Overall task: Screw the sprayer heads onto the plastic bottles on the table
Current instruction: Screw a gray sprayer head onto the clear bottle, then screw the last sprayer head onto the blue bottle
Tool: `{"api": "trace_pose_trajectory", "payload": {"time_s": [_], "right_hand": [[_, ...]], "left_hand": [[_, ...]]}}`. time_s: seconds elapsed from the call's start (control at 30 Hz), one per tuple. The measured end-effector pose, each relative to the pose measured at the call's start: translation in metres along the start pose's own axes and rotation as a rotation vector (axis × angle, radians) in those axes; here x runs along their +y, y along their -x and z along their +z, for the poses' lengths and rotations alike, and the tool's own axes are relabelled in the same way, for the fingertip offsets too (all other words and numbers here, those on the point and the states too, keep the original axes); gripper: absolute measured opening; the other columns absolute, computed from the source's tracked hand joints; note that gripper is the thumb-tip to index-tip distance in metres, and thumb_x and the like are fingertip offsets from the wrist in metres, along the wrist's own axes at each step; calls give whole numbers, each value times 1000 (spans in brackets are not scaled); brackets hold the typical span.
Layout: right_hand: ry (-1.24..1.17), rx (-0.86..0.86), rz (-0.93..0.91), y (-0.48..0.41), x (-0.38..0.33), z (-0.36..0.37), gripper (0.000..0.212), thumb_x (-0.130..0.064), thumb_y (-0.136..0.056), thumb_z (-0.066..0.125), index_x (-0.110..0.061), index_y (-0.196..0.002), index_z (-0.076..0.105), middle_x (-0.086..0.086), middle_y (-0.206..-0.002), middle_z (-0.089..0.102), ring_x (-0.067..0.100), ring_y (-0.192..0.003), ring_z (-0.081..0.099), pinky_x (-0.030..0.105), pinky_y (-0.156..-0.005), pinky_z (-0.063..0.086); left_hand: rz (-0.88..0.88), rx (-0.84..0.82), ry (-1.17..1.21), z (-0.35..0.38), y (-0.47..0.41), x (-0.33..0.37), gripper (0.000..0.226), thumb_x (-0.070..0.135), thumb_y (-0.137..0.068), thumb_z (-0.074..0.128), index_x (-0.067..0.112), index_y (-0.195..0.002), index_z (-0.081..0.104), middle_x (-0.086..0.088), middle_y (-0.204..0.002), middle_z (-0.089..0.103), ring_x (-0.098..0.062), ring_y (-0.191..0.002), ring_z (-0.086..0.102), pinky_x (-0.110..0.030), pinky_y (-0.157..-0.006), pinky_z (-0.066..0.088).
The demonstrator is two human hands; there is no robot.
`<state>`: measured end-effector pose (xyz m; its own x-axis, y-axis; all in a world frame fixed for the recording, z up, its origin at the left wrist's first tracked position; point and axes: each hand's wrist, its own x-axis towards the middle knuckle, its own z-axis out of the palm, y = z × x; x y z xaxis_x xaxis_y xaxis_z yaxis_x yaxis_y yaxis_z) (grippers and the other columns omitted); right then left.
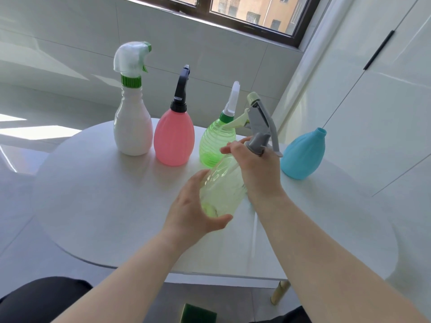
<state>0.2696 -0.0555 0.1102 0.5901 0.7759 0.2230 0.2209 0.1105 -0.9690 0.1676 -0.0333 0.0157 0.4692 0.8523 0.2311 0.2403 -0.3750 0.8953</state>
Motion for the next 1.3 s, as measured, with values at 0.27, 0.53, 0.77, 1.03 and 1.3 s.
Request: {"api": "trace_pose_trajectory", "payload": {"time_s": [0.27, 0.53, 0.77, 1.03, 1.3], "right_hand": [[216, -342, 23, 2, 2, -25, 24, -17, -78, 64, -11, -101, 57, -4, -99, 63, 2, -89, 56, 11, -78, 43], [150, 21, -19, -47, -23, -67, 20, -18, -81, 60, -17, -100, 54, -3, -93, 58, 12, -83, 56, 36, -78, 49], [295, 194, -63, -97, -1, -69, 37, -23, -82, 60, -12, -116, 49, -5, -102, 51, 14, -98, 50, 35, -92, 47], [351, 121, -51, -116, 31, -50, 37, -23, -81, 62, -13, -115, 50, -5, -100, 51, 11, -92, 48, 14, -65, 36], [367, 47, -19, -119, 35, -52, 26, -30, -78, 64, -22, -97, 49, -7, -97, 52, 10, -92, 49, 18, -72, 38]], "left_hand": [[3, -121, 46, -3, -7, -8, 110, 32, -52, 83, 32, -138, 13, 19, -131, 25, 1, -123, 24, -16, -101, 18], [21, -126, -463, 0, -13, -21, 62, 46, -87, 42, 26, -139, 16, 4, -152, 13, -11, -140, 6, -25, -110, -3], [9, -225, -677, 10, -16, -25, 50, 46, -88, 37, 28, -134, 28, 6, -151, 19, -9, -139, 6, -30, -112, -4], [8, -231, -692, 11, -17, -26, 50, 46, -88, 35, 29, -134, 27, 8, -151, 17, -9, -139, 4, -30, -111, -6], [14, -237, -696, 10, -16, -25, 49, 47, -88, 35, 29, -133, 27, 7, -151, 18, -10, -139, 5, -32, -112, -5]]}}
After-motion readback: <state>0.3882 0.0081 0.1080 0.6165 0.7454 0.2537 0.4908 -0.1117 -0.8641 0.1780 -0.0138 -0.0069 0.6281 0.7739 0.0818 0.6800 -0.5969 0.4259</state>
